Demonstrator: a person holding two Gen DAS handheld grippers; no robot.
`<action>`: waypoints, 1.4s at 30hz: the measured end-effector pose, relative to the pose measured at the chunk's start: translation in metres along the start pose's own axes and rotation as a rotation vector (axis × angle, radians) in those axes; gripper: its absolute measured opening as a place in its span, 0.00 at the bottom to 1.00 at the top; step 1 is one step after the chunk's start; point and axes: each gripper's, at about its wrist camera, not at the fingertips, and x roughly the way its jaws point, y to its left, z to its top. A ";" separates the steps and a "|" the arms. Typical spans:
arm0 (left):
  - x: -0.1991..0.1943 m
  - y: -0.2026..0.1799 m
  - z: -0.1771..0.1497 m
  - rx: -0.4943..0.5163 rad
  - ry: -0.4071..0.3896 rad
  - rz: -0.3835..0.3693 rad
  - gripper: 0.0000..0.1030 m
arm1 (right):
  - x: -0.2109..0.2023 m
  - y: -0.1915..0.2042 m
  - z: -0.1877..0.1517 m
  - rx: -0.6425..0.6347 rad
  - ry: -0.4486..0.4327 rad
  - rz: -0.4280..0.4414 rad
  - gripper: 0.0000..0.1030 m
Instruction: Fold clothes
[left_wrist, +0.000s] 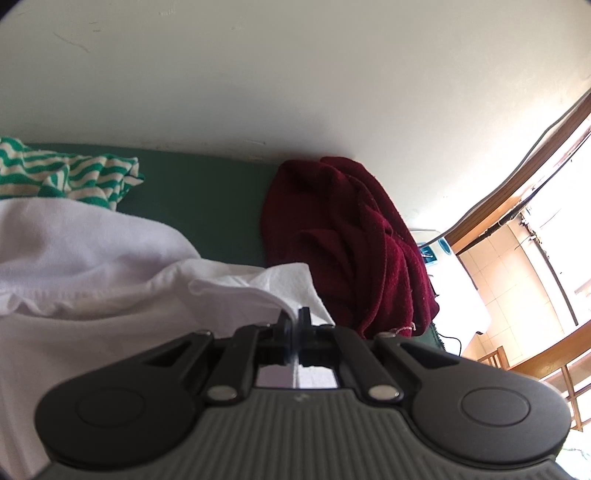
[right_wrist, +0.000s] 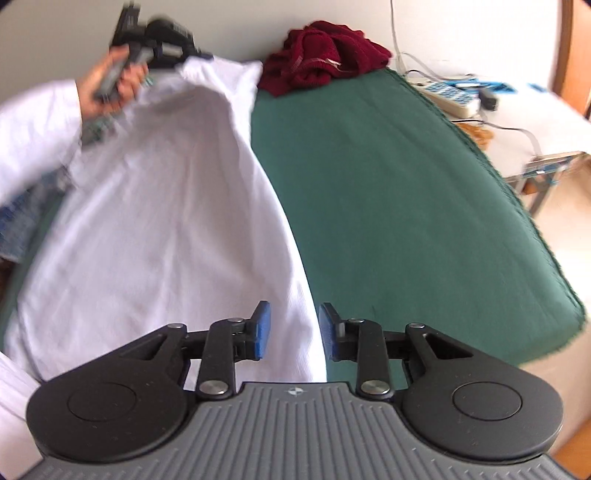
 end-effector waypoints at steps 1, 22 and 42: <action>0.001 -0.001 0.001 0.004 0.003 0.002 0.00 | 0.002 0.001 -0.005 0.011 0.001 -0.006 0.29; 0.008 -0.011 -0.002 0.057 0.022 0.043 0.00 | -0.004 -0.018 -0.034 0.257 -0.095 0.035 0.27; -0.068 0.024 0.016 0.110 -0.041 0.070 0.00 | -0.034 0.060 -0.007 -0.098 -0.126 0.175 0.02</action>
